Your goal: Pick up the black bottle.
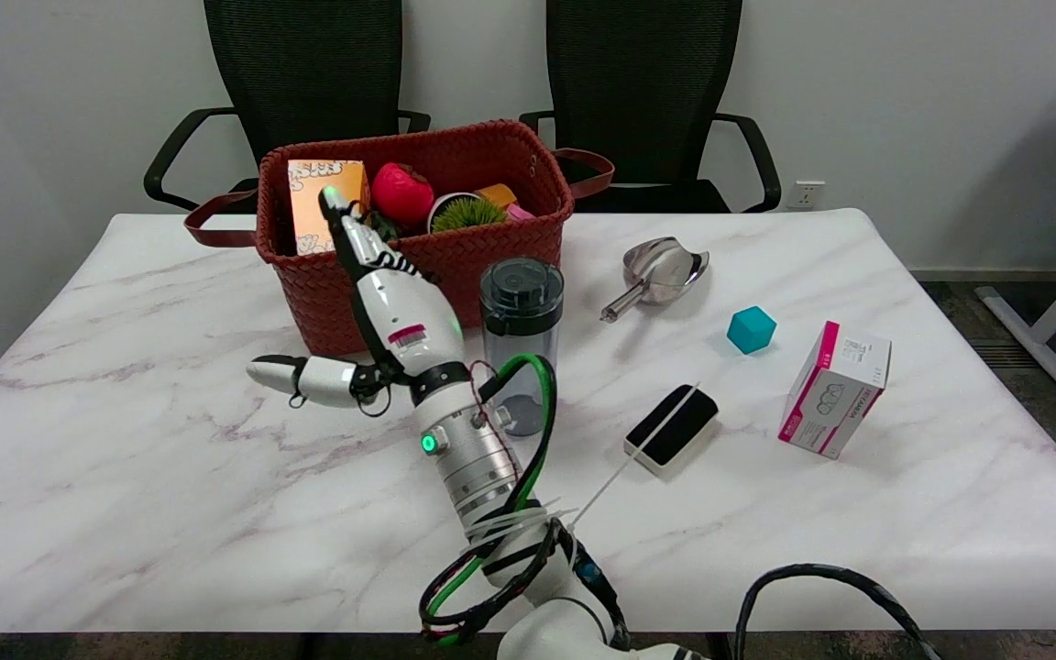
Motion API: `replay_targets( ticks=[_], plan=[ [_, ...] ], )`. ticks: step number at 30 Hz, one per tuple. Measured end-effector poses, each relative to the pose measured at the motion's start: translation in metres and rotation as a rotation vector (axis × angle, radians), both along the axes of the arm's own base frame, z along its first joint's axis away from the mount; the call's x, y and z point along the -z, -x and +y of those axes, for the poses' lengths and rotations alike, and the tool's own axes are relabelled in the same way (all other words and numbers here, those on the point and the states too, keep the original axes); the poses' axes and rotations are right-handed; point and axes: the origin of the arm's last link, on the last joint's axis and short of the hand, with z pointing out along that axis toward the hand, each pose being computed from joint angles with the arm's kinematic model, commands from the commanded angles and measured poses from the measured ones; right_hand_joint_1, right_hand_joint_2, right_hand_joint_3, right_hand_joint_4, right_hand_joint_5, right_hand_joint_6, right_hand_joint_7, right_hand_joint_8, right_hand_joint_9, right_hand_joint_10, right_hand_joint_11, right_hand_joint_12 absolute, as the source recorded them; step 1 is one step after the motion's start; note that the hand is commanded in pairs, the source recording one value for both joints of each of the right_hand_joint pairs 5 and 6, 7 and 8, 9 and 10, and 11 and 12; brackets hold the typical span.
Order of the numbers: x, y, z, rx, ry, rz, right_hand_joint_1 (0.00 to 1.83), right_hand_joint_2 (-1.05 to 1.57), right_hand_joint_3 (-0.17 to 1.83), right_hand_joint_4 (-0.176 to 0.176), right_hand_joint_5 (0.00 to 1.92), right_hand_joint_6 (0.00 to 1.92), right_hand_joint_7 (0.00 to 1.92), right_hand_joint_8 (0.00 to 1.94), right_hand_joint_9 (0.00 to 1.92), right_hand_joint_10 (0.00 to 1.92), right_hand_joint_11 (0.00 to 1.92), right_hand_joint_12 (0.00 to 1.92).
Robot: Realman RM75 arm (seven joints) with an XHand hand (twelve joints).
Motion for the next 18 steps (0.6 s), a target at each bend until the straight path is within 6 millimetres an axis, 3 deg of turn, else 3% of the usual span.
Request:
replay_targets(
  ticks=[18],
  plan=[
    [-0.024, -0.032, 0.011, -0.126, 0.074, -0.100, 0.92, 0.79, 0.04, 0.000, 0.00, 0.00, 0.01, 0.01, 0.19, 0.19, 0.22, 0.22]
  ],
)
